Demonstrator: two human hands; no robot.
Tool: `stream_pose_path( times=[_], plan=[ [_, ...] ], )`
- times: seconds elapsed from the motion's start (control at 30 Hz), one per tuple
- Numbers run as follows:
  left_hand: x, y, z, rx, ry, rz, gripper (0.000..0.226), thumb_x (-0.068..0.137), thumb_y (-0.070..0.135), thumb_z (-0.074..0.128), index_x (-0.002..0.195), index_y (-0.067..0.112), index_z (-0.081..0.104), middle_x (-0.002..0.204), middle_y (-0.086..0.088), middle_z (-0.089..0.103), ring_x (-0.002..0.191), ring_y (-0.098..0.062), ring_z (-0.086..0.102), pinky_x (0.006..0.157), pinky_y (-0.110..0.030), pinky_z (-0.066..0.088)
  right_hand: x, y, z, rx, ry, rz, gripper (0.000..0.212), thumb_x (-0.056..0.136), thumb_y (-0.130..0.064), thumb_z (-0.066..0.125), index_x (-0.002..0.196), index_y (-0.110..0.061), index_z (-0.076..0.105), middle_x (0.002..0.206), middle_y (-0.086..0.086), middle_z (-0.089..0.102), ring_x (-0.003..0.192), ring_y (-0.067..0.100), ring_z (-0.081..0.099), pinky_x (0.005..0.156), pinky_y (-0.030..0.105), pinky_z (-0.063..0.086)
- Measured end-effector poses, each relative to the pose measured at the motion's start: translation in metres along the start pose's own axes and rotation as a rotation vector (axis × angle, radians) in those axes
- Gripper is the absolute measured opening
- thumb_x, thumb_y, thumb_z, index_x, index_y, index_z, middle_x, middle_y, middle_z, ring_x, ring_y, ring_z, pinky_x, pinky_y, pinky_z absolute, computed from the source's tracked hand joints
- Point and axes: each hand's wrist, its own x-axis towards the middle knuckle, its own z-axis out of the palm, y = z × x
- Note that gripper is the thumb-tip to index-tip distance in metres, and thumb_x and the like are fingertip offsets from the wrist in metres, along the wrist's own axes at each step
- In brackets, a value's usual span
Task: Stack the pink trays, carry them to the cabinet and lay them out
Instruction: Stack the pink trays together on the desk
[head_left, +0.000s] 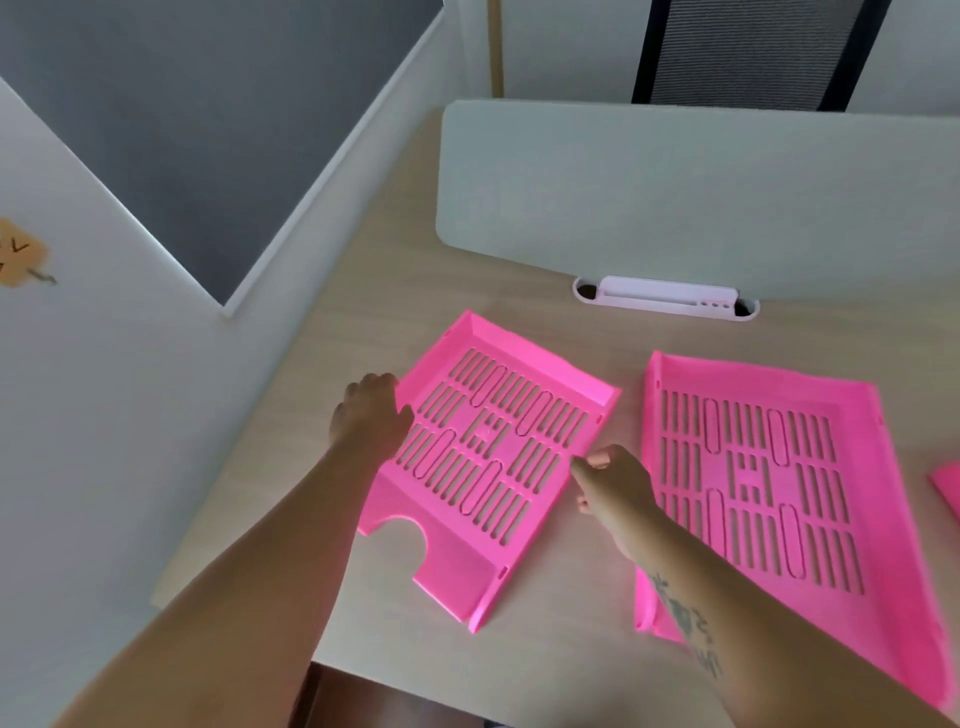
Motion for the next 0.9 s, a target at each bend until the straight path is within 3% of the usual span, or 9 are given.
stream_pose_path(
  times=[0.07,0.17,0.3,0.43,0.5,0.53,0.57,0.7,0.9],
  plan=[
    [0.007,-0.011,0.003,-0.026,-0.064,-0.036,0.037,0.093,0.026,0.054,0.125,0.008,0.055,0.120,-0.013,0.060,0.106,-0.031,0.060,0.086,-0.045,0.053,-0.002,-0.001,0.009,0.049,-0.025,0.051,0.024,0.096,-0.018,0.059,0.114,-0.002,0.054,0.088,0.008,0.061,0.073,0.023,0.063,0.069,0.039,0.061],
    [0.017,-0.023,0.004,-0.059,-0.098,-0.061,0.027,0.093,0.019,0.050,0.115,0.008,0.061,0.110,-0.014,0.066,0.087,-0.028,0.063,0.077,-0.037,0.054,-0.005,-0.002,0.021,0.082,-0.042,0.069,0.011,0.097,-0.007,0.054,0.107,-0.005,0.050,0.105,0.021,0.063,0.079,0.027,0.066,0.060,0.030,0.058],
    [0.031,-0.030,-0.004,-0.103,-0.160,-0.063,0.011,0.091,0.018,0.052,0.092,0.013,0.062,0.101,-0.012,0.068,0.079,-0.025,0.058,0.070,-0.031,0.049,-0.006,-0.010,0.023,0.082,-0.017,0.039,0.014,0.092,0.002,0.048,0.093,-0.011,0.044,0.113,0.026,0.058,0.100,0.043,0.066,0.077,0.056,0.060],
    [0.038,-0.023,-0.029,-0.238,-0.140,-0.010,0.013,0.087,0.017,0.064,0.096,0.008,0.068,0.091,-0.007,0.065,0.078,-0.024,0.060,0.068,-0.027,0.046,-0.010,-0.038,-0.004,0.068,0.003,-0.072,0.020,0.090,0.007,0.048,0.092,-0.013,0.046,0.108,0.034,0.061,0.096,0.054,0.064,0.075,0.064,0.056],
    [0.038,-0.013,-0.046,-0.317,-0.124,0.013,0.011,0.085,0.017,0.070,0.088,0.007,0.068,0.086,-0.012,0.068,0.068,-0.021,0.058,0.060,-0.025,0.042,-0.010,-0.053,-0.025,0.050,0.043,-0.161,0.021,0.090,0.008,0.049,0.093,-0.013,0.047,0.089,0.028,0.062,0.071,0.046,0.064,0.059,0.045,0.061],
    [0.037,-0.007,-0.053,-0.356,-0.123,0.025,0.013,0.084,0.017,0.072,0.084,0.005,0.067,0.081,-0.012,0.069,0.062,-0.020,0.057,0.055,-0.025,0.040,-0.008,-0.058,-0.035,0.042,0.063,-0.188,0.021,0.092,0.006,0.049,0.098,-0.014,0.046,0.079,0.016,0.058,0.058,0.031,0.058,0.046,0.029,0.054],
    [0.035,0.003,-0.060,-0.396,-0.133,0.036,0.016,0.084,0.017,0.073,0.082,0.002,0.068,0.074,-0.011,0.069,0.058,-0.019,0.057,0.053,-0.025,0.040,-0.004,-0.060,-0.048,0.039,0.089,-0.203,0.018,0.093,0.003,0.050,0.097,-0.013,0.044,0.076,0.006,0.052,0.054,0.018,0.048,0.041,0.022,0.043],
    [0.012,0.057,-0.073,-0.537,-0.204,0.090,0.017,0.086,0.015,0.071,0.081,-0.002,0.070,0.068,-0.011,0.071,0.057,-0.023,0.064,0.059,-0.031,0.054,0.012,-0.051,-0.108,-0.001,0.185,-0.206,0.008,0.092,-0.002,0.054,0.099,-0.005,0.051,0.082,0.004,0.053,0.058,0.014,0.045,0.048,0.025,0.036],
    [-0.047,0.157,-0.044,-0.646,-0.256,0.075,0.021,0.086,0.014,0.072,0.083,-0.007,0.068,0.066,-0.010,0.070,0.054,-0.018,0.065,0.054,-0.028,0.052,0.016,-0.013,-0.211,-0.134,0.320,-0.215,0.015,0.089,-0.001,0.050,0.102,-0.002,0.057,0.083,0.007,0.058,0.064,0.023,0.055,0.057,0.032,0.046]
  ],
)
